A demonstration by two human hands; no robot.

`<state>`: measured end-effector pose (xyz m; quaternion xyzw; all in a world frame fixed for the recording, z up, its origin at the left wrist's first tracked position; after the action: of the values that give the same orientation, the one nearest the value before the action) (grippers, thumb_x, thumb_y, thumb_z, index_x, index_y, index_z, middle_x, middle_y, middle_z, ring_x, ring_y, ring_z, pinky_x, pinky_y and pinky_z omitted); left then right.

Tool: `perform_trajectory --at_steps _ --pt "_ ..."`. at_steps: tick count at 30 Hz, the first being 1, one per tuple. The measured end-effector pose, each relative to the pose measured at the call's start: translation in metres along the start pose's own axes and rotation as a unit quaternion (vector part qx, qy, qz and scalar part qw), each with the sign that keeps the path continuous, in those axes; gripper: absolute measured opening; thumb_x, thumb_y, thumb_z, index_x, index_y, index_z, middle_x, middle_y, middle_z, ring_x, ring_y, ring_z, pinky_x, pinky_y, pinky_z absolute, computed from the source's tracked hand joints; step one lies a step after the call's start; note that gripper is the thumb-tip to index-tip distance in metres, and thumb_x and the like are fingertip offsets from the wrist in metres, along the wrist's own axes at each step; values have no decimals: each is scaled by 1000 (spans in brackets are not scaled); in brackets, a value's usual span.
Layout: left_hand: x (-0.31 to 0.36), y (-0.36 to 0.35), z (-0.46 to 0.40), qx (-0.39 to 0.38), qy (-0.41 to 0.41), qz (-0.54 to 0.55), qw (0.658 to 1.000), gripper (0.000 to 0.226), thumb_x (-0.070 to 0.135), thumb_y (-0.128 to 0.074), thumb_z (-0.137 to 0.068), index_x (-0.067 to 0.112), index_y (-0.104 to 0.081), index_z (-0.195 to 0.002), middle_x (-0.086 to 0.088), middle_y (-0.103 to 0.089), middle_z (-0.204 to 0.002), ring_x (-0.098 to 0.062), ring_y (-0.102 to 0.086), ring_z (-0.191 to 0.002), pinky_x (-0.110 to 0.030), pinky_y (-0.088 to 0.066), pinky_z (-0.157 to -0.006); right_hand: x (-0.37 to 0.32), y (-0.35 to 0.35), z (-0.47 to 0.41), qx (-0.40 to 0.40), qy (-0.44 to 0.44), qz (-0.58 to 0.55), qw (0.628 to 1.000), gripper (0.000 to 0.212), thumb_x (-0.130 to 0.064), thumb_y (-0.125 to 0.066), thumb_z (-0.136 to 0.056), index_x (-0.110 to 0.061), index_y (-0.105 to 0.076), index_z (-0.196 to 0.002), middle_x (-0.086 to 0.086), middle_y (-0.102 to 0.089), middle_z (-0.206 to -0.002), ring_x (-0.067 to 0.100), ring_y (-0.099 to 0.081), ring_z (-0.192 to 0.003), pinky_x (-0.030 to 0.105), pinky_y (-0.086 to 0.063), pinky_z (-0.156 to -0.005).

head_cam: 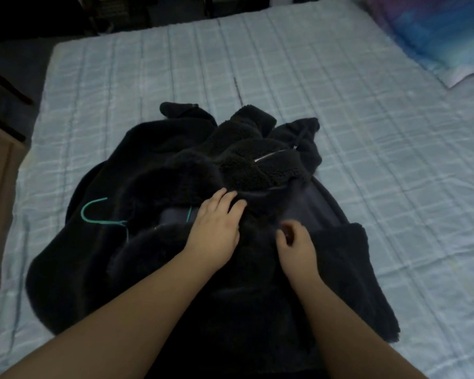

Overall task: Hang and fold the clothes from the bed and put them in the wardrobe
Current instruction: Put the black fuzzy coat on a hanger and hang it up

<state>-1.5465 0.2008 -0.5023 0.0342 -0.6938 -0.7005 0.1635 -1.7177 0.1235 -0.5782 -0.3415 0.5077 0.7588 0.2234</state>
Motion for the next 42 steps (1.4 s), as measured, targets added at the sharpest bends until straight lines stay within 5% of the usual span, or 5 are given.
perform_trajectory --at_steps 6,17,28,33,42 --pt "-4 -27 -53 -94 -25 -10 995 82 12 -55 -91 30 -11 -158 0 -13 -166 -23 -2 -153 -42 -13 -122 -5 -60 -74 -39 -250 -404 879 108 -57 -77 -55 -24 -38 -149 5 -62 -133 30 -66 -111 49 -60 -81" --pt "-43 11 -21 -45 7 13 999 76 19 -63 -87 29 -23 -151 5 -40 -149 -18 -47 -131 -41 -38 -104 -79 -85 -1 -100 -269 -536 794 27 -2 -48 -97 -9 -59 -121 11 -71 -92 15 -65 -60 21 -38 -37" --pt "-115 105 61 109 -24 -70 991 51 28 -41 -76 32 -73 -115 0 -67 -103 -31 -55 -88 -40 -39 -74 -99 -1 41 98 13 -62 993 17 -13 -59 -90 -21 -56 -105 0 -60 -106 14 -56 -94 36 -48 -84" --pt "-135 42 92 -72 60 -70 993 67 25 -29 -76 45 -59 -132 10 -67 -116 -24 -56 -107 -39 -38 -79 -75 -57 10 -19 120 288 950 92 -17 -62 -81 -32 -13 -157 4 -17 -163 28 -9 -151 58 -17 -120" --pt "-113 15 77 -171 139 -74 973 69 27 -44 -94 42 -16 -156 1 -12 -167 -21 -6 -153 -59 -2 -120 -102 -15 -12 62 132 273 951 49 -4 -53 -81 -25 -53 -124 3 -65 -106 30 -58 -103 50 -37 -98"
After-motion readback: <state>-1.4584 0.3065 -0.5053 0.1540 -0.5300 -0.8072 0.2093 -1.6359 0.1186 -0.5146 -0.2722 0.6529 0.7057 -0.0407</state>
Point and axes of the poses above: each hand's wrist, its own z-axis away from the middle knuckle, its own y-axis out of the back of the hand, x = y × z, the point moved 9 cm from there along -z, towards the middle knuckle
